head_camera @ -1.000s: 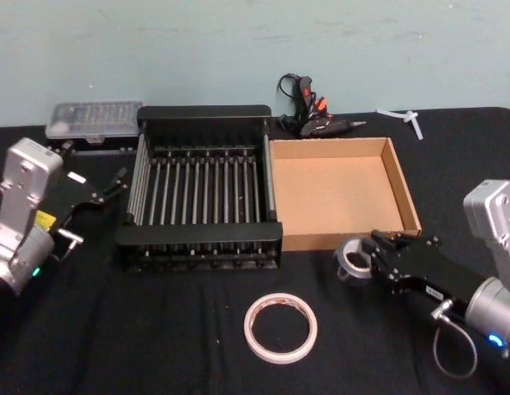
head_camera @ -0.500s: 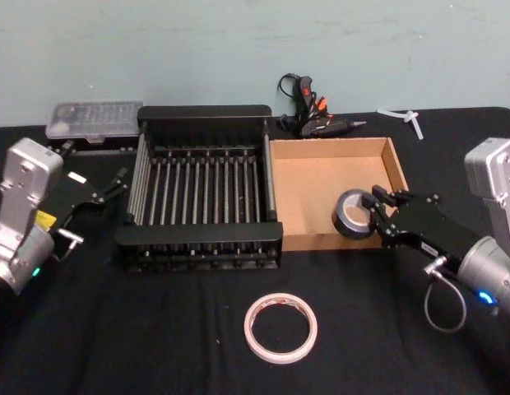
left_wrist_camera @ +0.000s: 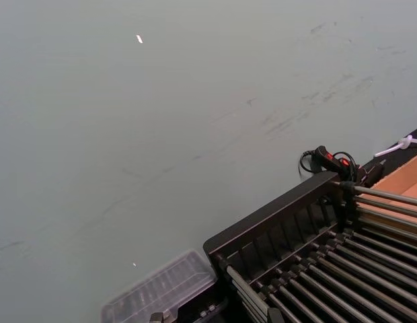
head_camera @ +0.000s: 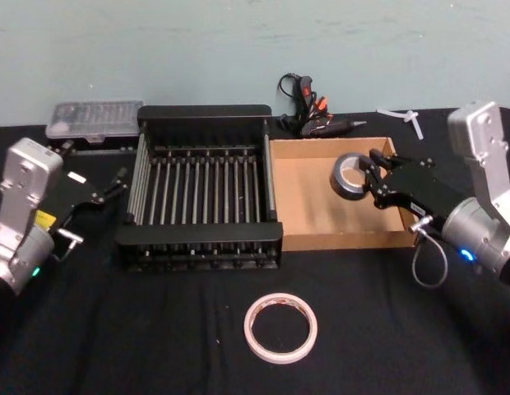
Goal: Pick up the white tape and place it into the black box , Pick up the silver tape and place it into the brown box.
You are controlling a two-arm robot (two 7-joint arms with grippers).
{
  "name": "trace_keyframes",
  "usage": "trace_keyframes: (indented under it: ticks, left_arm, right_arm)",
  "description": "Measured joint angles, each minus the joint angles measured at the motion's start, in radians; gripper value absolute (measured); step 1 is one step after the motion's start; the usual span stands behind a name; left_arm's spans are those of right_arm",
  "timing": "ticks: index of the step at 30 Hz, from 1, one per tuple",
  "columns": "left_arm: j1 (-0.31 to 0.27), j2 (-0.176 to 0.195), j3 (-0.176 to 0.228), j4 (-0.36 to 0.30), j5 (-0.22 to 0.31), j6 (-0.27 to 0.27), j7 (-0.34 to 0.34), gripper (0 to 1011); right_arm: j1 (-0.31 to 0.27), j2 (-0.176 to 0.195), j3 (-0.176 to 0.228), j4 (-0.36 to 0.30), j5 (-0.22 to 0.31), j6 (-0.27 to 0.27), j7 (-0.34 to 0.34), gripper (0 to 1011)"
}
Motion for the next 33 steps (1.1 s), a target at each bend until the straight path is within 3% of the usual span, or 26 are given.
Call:
trace_keyframes:
  ticks: [18,33]
  left_arm:
    - [0.0,0.0,0.0,0.0,0.0,0.0,0.0,1001]
    - [0.0,0.0,0.0,0.0,0.0,0.0,0.0,1001]
  right_arm:
    - [0.178,-0.103,-0.029,0.226,-0.071,0.052,-0.031,144]
    - [0.244,-0.159,-0.037,0.351,-0.09,0.106,-0.034,144]
